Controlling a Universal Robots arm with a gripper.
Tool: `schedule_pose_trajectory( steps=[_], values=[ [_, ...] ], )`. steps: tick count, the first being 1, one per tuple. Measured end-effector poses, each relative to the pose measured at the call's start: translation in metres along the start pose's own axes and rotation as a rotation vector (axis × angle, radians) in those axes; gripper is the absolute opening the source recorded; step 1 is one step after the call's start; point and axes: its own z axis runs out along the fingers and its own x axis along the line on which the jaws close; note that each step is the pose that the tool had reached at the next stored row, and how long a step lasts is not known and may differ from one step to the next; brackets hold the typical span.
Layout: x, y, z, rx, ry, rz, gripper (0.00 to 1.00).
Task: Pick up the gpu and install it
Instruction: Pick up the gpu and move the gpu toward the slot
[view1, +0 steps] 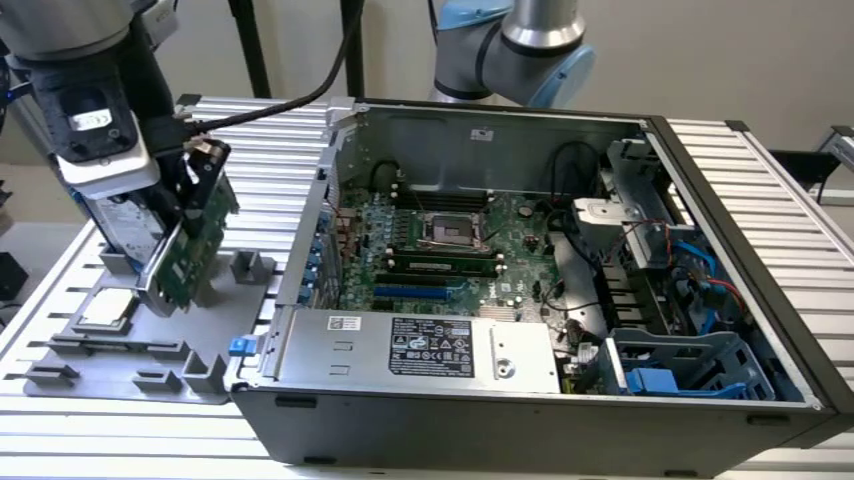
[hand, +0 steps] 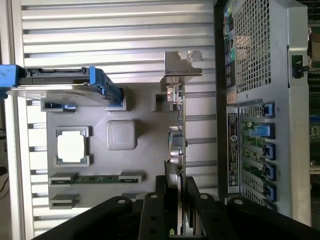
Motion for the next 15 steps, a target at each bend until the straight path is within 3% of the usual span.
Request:
schedule_pose_trajectory(
  steps=[7, 15],
  values=[
    [-0.019, 0.0027, -0.0311, -0.0002, 0.0008, -0.004, 0.27],
    [-0.052, 0.0067, -0.0661, -0.0005, 0.0035, -0.004, 0.27]
  ],
)
